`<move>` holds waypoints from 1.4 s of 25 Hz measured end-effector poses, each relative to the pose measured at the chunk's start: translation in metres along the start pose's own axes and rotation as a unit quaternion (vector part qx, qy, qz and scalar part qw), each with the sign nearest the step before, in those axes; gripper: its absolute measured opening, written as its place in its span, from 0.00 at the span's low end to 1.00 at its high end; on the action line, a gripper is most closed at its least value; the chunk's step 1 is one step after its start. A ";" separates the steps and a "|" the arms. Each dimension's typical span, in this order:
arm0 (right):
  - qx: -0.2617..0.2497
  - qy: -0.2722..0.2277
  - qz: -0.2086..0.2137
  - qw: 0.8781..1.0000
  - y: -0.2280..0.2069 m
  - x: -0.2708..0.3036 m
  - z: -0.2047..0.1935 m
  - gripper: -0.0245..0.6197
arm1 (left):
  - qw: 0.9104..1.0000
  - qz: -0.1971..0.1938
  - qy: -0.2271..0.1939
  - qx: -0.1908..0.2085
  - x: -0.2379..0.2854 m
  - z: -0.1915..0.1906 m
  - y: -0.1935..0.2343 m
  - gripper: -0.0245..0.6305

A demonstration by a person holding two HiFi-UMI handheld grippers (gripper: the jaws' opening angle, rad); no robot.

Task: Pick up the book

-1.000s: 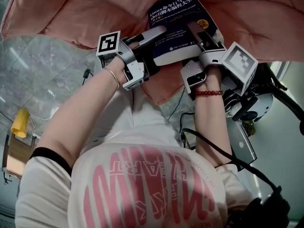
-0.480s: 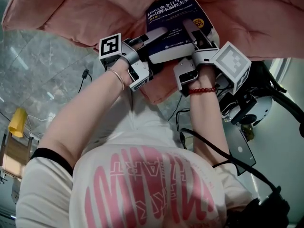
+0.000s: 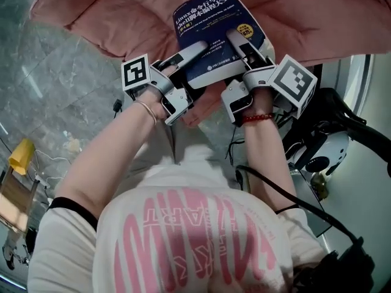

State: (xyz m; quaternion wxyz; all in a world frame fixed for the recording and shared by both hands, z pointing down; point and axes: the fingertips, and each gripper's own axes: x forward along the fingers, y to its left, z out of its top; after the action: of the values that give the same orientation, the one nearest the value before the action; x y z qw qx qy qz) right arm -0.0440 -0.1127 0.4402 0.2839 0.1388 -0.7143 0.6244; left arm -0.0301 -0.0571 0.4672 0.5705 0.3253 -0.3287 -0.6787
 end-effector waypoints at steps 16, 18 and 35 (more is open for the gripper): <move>0.011 0.015 0.048 0.999 -0.010 0.006 -0.002 0.33 | 0.999 0.006 0.016 0.030 0.000 0.002 0.004 0.40; 0.011 0.016 0.041 0.999 -0.010 0.008 -0.002 0.33 | 1.000 0.001 0.012 0.021 0.000 0.002 0.004 0.40; 0.012 0.009 -0.013 1.000 -0.014 -0.002 0.000 0.33 | 0.999 -0.043 -0.011 -0.015 0.000 -0.004 0.008 0.40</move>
State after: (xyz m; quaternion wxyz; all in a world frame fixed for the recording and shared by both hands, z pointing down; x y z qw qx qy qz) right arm -0.0350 -0.1155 0.4500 0.2972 0.1461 -0.7018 0.6307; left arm -0.0224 -0.0588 0.4719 0.5420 0.3231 -0.3101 -0.7112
